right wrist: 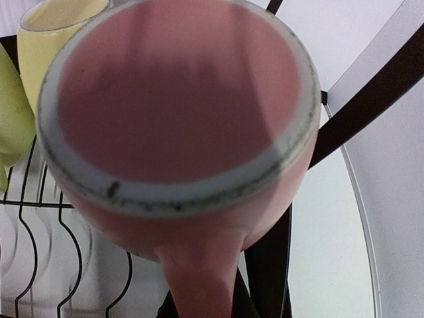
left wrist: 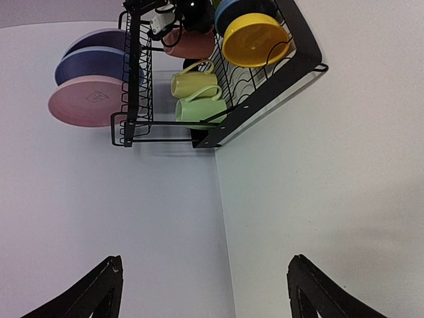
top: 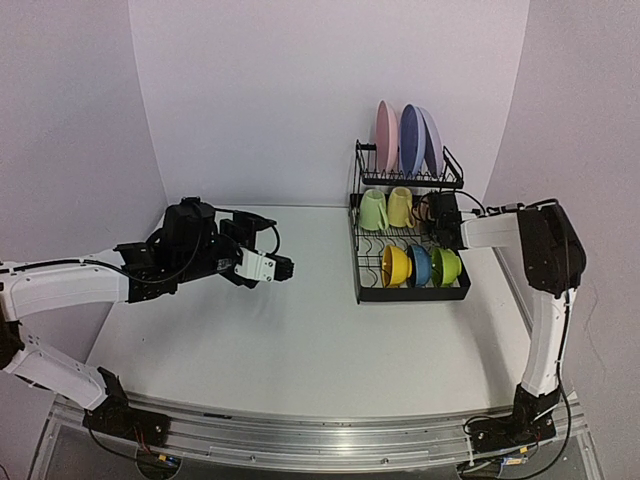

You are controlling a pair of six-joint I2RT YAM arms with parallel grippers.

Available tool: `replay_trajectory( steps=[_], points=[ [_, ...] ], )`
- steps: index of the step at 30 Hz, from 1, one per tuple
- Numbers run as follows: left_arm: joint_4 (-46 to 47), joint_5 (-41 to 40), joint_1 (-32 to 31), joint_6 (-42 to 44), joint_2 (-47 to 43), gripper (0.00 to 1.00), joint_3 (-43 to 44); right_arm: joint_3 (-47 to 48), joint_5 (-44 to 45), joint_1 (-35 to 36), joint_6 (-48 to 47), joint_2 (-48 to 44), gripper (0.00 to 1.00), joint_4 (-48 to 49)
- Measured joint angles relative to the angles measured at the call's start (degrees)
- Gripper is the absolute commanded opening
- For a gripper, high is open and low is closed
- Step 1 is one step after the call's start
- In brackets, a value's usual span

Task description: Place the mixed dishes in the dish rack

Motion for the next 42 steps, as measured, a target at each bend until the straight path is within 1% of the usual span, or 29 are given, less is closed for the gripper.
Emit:
replay_trajectory(
  steps=[11,19,31,35,39,42],
  points=[
    [-0.02,0.00,0.18,-0.83,0.00,0.85,0.00,0.23,0.86,0.00,-0.89,1.63,0.00,2.93],
    [-0.45,0.00,0.36,-0.89,0.00,0.85,0.00,3.72,1.89,-0.34,-1.12,6.16,0.00,4.14],
    [-0.48,0.00,0.41,-1.26,0.00,0.85,0.00,4.65,-3.31,-1.86,-1.27,6.72,0.00,3.09],
    [-0.50,0.00,0.50,-1.27,0.00,0.85,0.00,4.93,-4.39,-2.39,-0.80,6.72,0.04,2.46],
    [-0.52,0.00,0.52,-1.29,0.00,0.85,0.00,6.42,-6.07,-3.07,-0.51,6.72,0.13,-0.05],
    [-0.52,-0.01,0.54,-1.30,0.00,0.85,0.00,8.46,-7.09,-3.33,-0.66,7.28,0.22,-2.57]
  ],
)
